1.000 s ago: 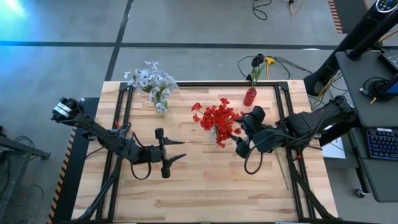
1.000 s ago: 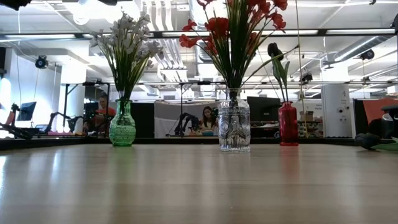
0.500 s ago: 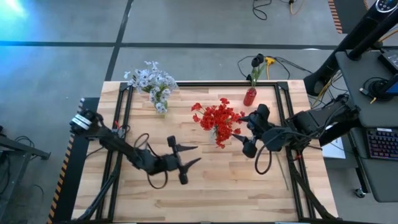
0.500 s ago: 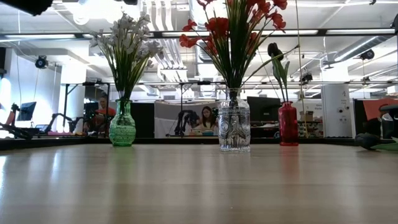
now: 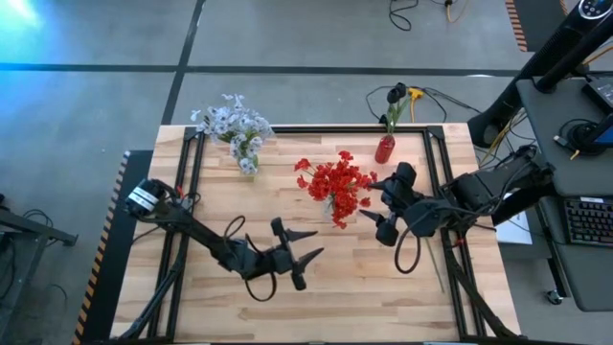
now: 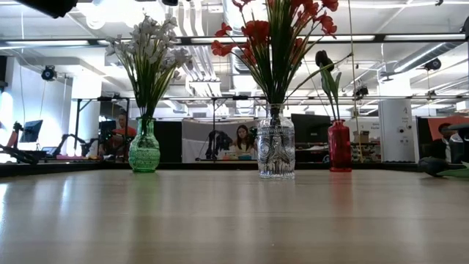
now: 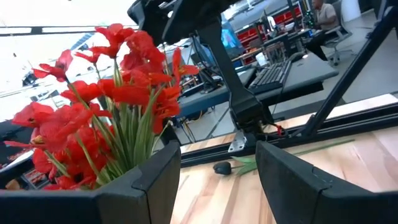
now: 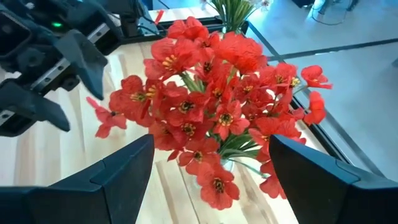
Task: Sort flowers into vase by color
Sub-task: Put the red flower into the transparent vase
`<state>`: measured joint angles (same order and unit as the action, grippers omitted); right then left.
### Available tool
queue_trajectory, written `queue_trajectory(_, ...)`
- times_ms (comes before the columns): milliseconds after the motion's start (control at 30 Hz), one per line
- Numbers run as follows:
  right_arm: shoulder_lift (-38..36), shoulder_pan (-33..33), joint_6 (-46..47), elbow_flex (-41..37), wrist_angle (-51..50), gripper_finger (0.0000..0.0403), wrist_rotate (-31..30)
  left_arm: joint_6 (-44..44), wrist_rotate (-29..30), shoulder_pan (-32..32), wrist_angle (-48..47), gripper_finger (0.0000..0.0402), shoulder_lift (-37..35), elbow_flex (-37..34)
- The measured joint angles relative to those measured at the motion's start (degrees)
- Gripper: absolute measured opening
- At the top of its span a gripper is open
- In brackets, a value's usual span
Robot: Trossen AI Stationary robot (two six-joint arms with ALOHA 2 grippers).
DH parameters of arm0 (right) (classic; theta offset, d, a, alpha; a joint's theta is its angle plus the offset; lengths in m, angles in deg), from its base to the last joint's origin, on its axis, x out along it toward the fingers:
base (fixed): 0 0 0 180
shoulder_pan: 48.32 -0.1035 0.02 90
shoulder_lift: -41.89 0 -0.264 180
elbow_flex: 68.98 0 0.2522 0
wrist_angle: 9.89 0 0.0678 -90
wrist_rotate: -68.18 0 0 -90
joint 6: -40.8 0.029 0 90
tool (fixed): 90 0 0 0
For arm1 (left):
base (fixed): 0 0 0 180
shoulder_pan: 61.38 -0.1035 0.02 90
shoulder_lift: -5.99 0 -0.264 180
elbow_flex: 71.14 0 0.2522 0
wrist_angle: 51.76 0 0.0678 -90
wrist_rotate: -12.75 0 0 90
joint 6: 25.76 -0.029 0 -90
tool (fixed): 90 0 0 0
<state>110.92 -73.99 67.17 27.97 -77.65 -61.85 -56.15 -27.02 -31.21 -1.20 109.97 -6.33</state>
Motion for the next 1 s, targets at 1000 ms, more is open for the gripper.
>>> queue_trajectory(1000,-3.32,0.04,1.46,0.56,0.22,0.0309,-0.42,6.62,-7.22,-8.26,-1.34,0.0191,0.02,-0.15)
